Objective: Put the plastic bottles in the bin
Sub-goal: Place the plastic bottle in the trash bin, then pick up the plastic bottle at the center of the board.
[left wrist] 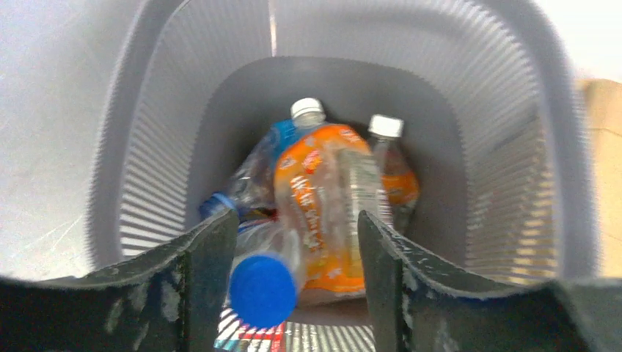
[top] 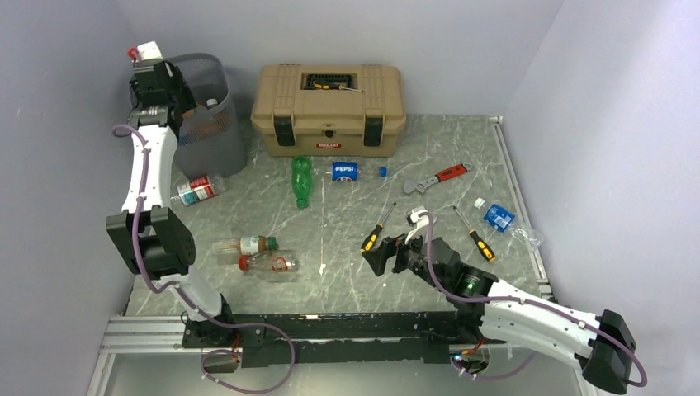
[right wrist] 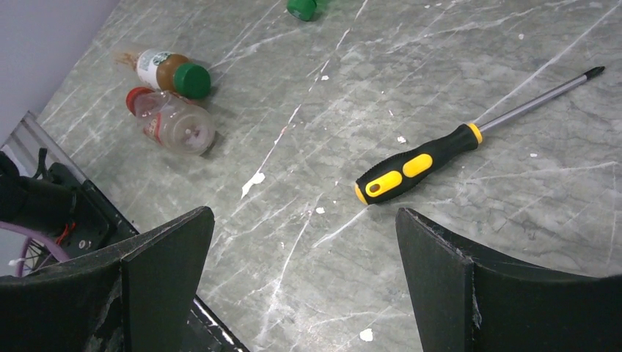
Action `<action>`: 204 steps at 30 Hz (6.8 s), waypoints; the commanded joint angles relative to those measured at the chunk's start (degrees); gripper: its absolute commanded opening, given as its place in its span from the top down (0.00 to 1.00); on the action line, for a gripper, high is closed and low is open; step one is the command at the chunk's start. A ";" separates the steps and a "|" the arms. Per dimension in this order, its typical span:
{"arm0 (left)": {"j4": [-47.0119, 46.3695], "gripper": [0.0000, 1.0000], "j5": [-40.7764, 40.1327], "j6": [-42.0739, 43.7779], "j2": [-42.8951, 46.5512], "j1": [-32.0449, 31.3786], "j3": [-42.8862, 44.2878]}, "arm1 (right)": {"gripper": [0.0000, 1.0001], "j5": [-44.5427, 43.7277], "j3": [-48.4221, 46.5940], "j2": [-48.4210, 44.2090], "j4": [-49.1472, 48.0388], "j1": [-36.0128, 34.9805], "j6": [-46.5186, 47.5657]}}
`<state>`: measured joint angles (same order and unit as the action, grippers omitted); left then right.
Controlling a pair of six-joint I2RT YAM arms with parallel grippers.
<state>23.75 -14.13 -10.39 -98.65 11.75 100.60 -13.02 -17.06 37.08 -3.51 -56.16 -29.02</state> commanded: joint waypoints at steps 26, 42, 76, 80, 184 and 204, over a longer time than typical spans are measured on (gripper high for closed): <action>2.22 0.04 28.15 0.83 36.76 -29.54 -31.12 | 0.00 -5.43 -14.44 19.17 -2.78 0.41 2.49; -3.58 0.04 8.74 -9.47 49.58 -29.67 -49.16 | 0.12 2.93 -39.20 61.00 -15.79 4.48 3.22; -4.90 0.02 4.74 -10.90 54.10 -29.68 -51.23 | 0.79 -3.77 -63.13 90.33 -9.39 4.67 -1.57; -4.85 0.03 3.57 -10.70 54.54 -29.68 -51.44 | 1.00 -2.70 -54.17 80.41 -12.87 4.65 -0.87; -49.91 1.00 48.24 -15.26 43.31 -62.74 -55.05 | 0.00 9.56 -16.46 1.27 -36.84 -9.58 11.89; -51.53 1.00 48.42 -14.44 43.90 -62.84 -56.19 | 0.22 8.47 -25.31 10.34 -27.26 -9.58 9.85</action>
<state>-23.68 33.39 -23.90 -55.22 -50.98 43.31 -5.43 -40.10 47.62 -30.00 -65.71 -17.58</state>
